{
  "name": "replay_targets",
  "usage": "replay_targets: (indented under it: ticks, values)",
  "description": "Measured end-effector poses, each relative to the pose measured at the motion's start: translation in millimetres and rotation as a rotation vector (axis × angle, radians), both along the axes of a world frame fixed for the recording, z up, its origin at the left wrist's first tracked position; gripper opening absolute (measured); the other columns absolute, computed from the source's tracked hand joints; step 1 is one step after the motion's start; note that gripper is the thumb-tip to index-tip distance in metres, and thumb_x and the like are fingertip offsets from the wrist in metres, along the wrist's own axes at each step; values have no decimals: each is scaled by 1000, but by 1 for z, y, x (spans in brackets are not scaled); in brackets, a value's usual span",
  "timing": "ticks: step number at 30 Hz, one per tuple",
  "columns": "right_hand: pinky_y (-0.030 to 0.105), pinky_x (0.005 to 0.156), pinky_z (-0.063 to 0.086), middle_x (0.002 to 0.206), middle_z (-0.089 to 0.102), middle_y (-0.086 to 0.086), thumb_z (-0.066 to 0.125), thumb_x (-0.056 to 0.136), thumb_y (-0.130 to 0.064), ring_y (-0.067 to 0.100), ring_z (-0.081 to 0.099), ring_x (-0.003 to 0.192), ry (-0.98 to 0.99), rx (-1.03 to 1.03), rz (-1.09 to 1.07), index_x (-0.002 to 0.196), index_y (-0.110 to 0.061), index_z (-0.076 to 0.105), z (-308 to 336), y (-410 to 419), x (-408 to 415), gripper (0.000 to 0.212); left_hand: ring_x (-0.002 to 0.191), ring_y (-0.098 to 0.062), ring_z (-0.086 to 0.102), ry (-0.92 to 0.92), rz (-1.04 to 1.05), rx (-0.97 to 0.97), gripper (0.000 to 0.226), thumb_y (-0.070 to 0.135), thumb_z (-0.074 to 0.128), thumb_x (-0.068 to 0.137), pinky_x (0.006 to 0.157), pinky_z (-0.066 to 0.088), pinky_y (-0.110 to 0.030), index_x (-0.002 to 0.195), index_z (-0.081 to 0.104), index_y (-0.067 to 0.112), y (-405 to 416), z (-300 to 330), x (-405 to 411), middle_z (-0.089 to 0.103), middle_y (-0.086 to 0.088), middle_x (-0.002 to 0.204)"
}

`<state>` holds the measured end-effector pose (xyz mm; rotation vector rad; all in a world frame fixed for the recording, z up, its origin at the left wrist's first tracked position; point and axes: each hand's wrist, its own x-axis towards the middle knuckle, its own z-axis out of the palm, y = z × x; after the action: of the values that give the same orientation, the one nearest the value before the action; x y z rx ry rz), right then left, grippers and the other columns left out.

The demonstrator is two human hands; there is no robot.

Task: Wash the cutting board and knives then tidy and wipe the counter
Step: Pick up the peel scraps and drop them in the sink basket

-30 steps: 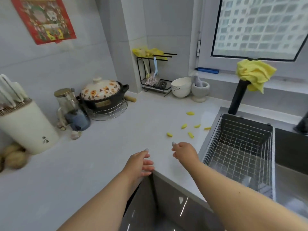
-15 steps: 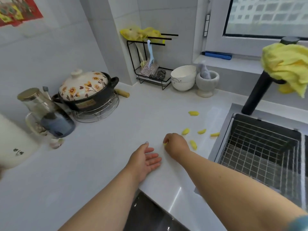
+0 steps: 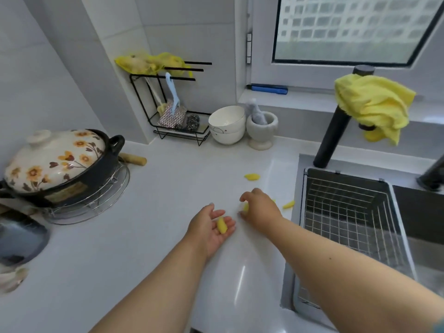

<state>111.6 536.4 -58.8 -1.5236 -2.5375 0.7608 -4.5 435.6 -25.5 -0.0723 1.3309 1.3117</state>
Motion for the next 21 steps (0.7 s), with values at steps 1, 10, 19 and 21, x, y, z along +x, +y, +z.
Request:
replay_targets:
  ticks: [1,10,19,21]
  values:
    - [29,80,42,115,51,8,59,88,-19,26,54,107,-28,-5,18,115,-13,61,-2,0,-3,27,78,-31,60,7,-10,-8,35,30,44,99,70,54,-39,107,54,-3,3,-2,-3,56,-20,87]
    - [34,72,48,87,67,7,57,93,-39,21,61,78,361,-135,92,86,-6,68,40,-9,-15,35,91,-31,64,-166,-73,14,38,29,38,101,74,54,-41,109,58,-3,28,-3,-7,62,-23,104]
    - [30,76,44,117,55,11,60,87,-15,26,54,93,-301,-56,-118,114,-8,59,21,35,29,28,69,-26,56,-154,-61,-26,37,26,37,101,44,55,-32,88,55,-3,43,-6,1,54,-18,79]
    - [29,77,46,115,62,12,52,88,-5,27,59,96,-293,-84,-80,111,-5,64,19,36,26,26,69,-26,56,-155,-66,-32,37,27,37,101,45,55,-32,88,55,-3,45,-7,2,54,-18,79]
